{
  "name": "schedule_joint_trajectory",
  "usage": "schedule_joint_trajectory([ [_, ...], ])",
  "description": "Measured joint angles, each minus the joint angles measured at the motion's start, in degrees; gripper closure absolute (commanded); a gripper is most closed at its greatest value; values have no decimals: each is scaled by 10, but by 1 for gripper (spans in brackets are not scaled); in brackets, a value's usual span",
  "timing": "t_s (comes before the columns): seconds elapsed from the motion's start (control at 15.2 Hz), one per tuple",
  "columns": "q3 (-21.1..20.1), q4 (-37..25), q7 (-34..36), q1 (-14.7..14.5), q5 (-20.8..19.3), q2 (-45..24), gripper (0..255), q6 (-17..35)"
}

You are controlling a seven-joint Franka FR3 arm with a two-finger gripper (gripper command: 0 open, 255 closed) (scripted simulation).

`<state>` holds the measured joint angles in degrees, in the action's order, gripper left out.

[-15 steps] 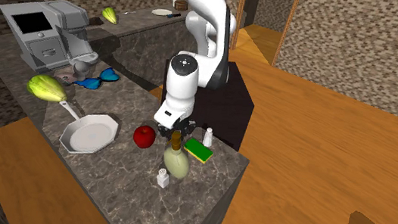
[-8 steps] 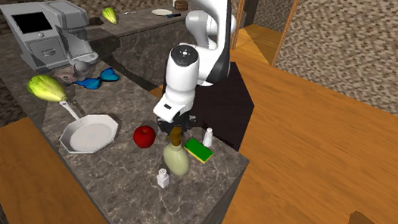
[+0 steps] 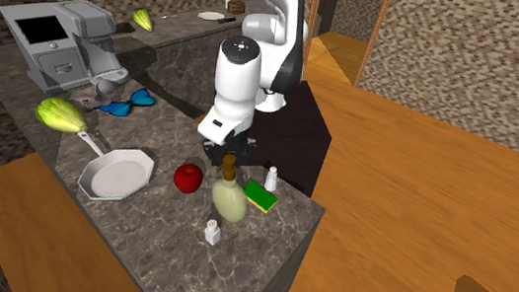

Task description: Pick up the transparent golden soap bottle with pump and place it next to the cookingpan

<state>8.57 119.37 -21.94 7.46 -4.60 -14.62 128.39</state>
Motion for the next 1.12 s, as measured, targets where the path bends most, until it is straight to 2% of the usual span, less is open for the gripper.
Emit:
schedule_joint_trajectory([
  [1.12, 1, -50, -3, -4, -5, 70, 255, -119],
])
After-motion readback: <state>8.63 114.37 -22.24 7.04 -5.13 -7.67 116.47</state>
